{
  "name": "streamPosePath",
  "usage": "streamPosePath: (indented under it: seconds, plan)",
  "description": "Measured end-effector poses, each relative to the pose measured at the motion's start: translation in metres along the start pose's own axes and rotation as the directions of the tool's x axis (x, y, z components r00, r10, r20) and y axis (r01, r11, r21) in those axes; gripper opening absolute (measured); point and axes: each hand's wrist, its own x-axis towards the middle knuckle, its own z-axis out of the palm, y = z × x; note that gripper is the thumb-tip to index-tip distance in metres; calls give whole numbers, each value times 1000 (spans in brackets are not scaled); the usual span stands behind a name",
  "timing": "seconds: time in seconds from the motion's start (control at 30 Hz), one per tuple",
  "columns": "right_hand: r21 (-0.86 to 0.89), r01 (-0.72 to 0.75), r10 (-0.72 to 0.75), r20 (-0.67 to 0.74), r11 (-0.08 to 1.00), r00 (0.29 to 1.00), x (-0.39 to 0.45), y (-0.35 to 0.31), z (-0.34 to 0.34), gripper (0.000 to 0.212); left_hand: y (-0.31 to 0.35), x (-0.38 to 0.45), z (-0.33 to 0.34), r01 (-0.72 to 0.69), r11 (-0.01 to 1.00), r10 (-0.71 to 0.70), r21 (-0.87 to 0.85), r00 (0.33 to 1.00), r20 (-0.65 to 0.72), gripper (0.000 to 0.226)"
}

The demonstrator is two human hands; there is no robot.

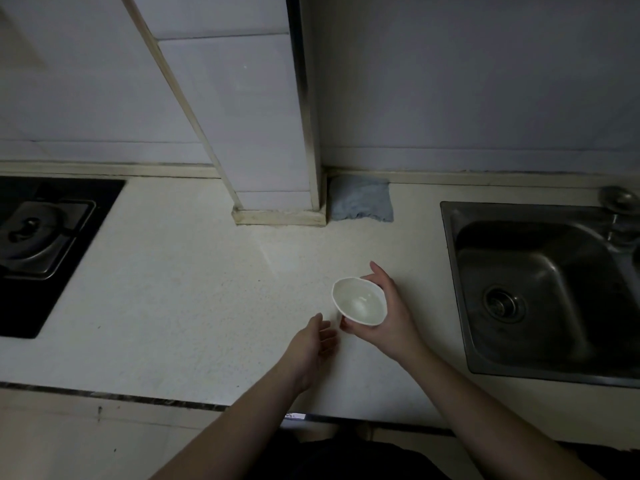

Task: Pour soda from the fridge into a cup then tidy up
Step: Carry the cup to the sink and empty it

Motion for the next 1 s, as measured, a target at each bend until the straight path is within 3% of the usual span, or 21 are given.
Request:
streamPosePath:
  seconds: [0.2,0.37,0.67,1.0]
  plan:
    - [17,25,-26,38,1000,999,-2,-12,-2,103,8,-4,6,45,993,-38,-107,997,68,46]
    - [41,26,-29,61,999,998,-3,-20,-3,103,10,-7,8,31,996,-23,-83,995,97,47]
    - [125,-14,7,58,992,998,-9,-26,-10,115,17,-26,18,-19,996,34,-89,986,164,32]
    - [147,-31,22,62,989,998,-17,-39,-3,113,22,-45,16,-41,995,57,-89,981,184,24]
